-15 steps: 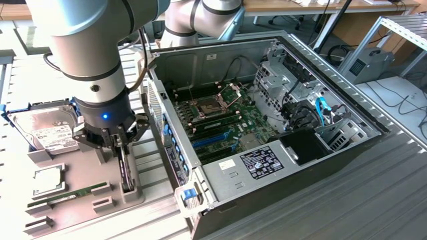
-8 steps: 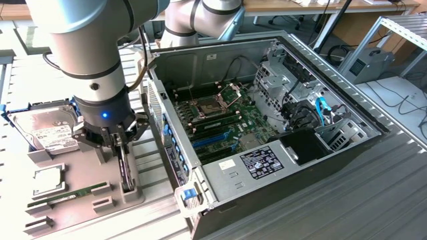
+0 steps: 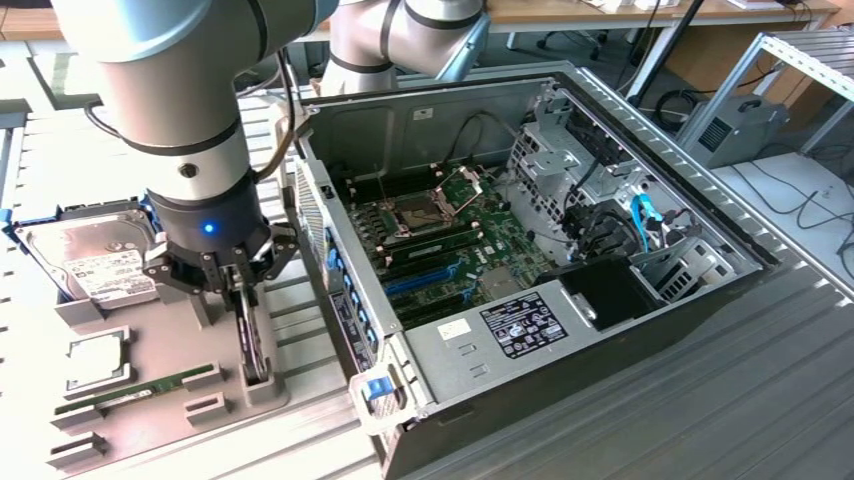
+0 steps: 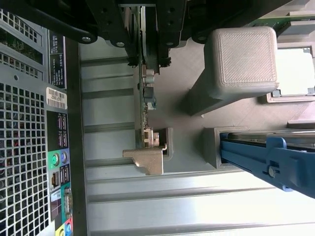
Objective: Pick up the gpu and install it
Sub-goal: 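Pick up the gpu and move the gpu toward the slot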
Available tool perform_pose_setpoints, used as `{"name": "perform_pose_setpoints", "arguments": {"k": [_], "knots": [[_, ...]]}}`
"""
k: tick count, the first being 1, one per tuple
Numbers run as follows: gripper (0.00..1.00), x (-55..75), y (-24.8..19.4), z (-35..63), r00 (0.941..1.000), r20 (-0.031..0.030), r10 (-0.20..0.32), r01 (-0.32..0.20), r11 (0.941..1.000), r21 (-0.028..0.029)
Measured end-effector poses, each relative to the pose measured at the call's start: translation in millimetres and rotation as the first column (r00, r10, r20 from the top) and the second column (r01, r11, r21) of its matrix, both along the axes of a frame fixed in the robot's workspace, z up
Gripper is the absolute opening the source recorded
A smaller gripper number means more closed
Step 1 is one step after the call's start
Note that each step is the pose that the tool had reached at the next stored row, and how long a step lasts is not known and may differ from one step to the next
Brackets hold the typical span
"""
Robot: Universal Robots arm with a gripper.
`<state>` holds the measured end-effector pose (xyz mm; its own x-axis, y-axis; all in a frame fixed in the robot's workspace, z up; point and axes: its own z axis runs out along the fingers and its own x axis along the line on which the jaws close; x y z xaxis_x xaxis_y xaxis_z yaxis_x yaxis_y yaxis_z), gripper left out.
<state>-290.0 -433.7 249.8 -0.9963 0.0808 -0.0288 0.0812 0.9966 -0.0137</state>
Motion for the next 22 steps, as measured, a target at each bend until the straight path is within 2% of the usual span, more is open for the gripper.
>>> {"name": "perform_pose_setpoints", "arguments": {"k": [8, 16, 22], "knots": [[0.27, 0.0, 0.0, 2.9, 1.0000, 0.0001, 0.000, 0.000, 1.0000, 0.0001], [0.27, 0.0, 0.0, 14.4, 1.0000, 0.0000, 0.000, 0.000, 1.0000, 0.0001], [0.27, 0.0, 0.0, 16.5, 1.0000, 0.0001, 0.000, 0.000, 1.0000, 0.0001]]}}
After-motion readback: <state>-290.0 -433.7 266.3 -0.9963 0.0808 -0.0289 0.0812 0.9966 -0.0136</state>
